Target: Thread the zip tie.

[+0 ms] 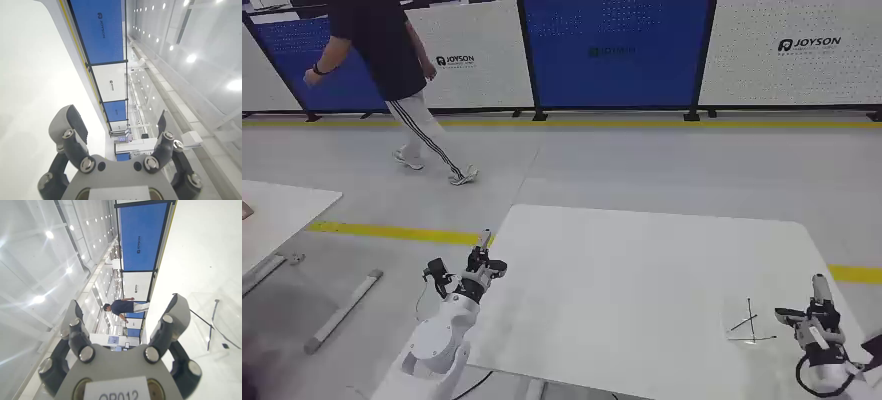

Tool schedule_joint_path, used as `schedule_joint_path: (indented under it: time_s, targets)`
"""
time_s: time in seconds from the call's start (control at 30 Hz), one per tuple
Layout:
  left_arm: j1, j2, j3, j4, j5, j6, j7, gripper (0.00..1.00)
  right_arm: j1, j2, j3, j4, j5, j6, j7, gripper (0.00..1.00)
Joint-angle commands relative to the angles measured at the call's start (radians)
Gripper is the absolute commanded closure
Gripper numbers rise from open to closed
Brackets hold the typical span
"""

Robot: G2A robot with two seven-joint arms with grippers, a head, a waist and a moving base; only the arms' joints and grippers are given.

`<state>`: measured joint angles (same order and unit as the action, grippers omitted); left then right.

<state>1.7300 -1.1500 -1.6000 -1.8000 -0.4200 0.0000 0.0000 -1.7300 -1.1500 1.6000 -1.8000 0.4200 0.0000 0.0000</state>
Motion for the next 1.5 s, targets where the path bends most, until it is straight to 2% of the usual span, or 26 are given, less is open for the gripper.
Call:
schedule_joint_path:
  time_s: [0.0,0.03,0.07,0.1,0.13,0.23,0.33,0.47,0.57,0.6,0.63,1.07,1.17,1.33,1.37,1.4,1.47]
  targets:
    - [0.000,0.000,0.000,0.000,0.000,0.000,0.000,0.00,0.000,0.000,0.000,0.000,0.000,0.000,0.000,0.22]
    - [0.000,0.000,0.000,0.000,0.000,0.000,0.000,0.00,0.000,0.000,0.000,0.000,0.000,0.000,0.000,0.00]
    - [0.000,0.000,0.000,0.000,0.000,0.000,0.000,0.00,0.000,0.000,0.000,0.000,0.000,0.000,0.000,0.00]
    - [0.000,0.000,0.000,0.000,0.000,0.000,0.000,0.22,0.000,0.000,0.000,0.000,0.000,0.000,0.000,0.22]
    - [0.000,0.000,0.000,0.000,0.000,0.000,0.000,0.00,0.000,0.000,0.000,0.000,0.000,0.000,0.000,0.00]
    - [0.000,0.000,0.000,0.000,0.000,0.000,0.000,0.00,-0.002,0.003,0.012,-0.005,-0.042,-0.002,0.024,0.00]
    - [0.000,0.000,0.000,0.000,0.000,0.000,0.000,0.00,-0.010,0.008,0.036,-0.010,-0.059,-0.008,0.112,0.00]
    - [0.000,0.000,0.000,0.000,0.000,0.000,0.000,0.00,-0.011,0.022,0.084,-0.020,-0.090,0.007,0.295,0.00]
    - [0.000,0.000,0.000,0.000,0.000,0.000,0.000,0.00,0.002,0.038,0.119,-0.015,-0.150,0.028,0.486,0.00]
    - [0.000,0.000,0.000,0.000,0.000,0.000,0.000,0.00,0.012,0.041,0.134,-0.005,-0.153,0.037,0.505,0.00]
    - [0.000,0.000,0.000,0.000,0.000,0.000,0.000,0.00,0.020,0.041,0.143,0.003,-0.145,0.052,0.490,0.00]
    - [0.000,0.000,0.000,0.000,0.000,0.000,0.000,0.00,0.019,0.041,0.138,0.004,-0.142,0.055,0.506,0.00]
    - [0.000,0.000,0.000,0.000,0.000,0.000,0.000,0.00,0.043,0.052,0.174,0.027,-0.118,0.074,0.651,0.00]
    - [0.000,0.000,0.000,0.000,0.000,0.000,0.000,0.00,0.076,0.073,0.230,0.034,-0.109,0.075,0.870,0.00]
    - [0.000,0.000,0.000,0.000,0.000,0.000,0.000,0.00,0.089,0.079,0.236,0.038,-0.116,0.082,0.942,0.00]
    - [0.000,0.000,0.000,0.000,0.000,0.000,0.000,0.00,0.113,0.085,0.253,0.051,-0.123,0.091,0.973,0.00]
    - [0.000,0.000,0.000,0.000,0.000,0.000,0.000,0.00,0.144,0.095,0.245,0.058,-0.151,0.105,1.066,0.00]
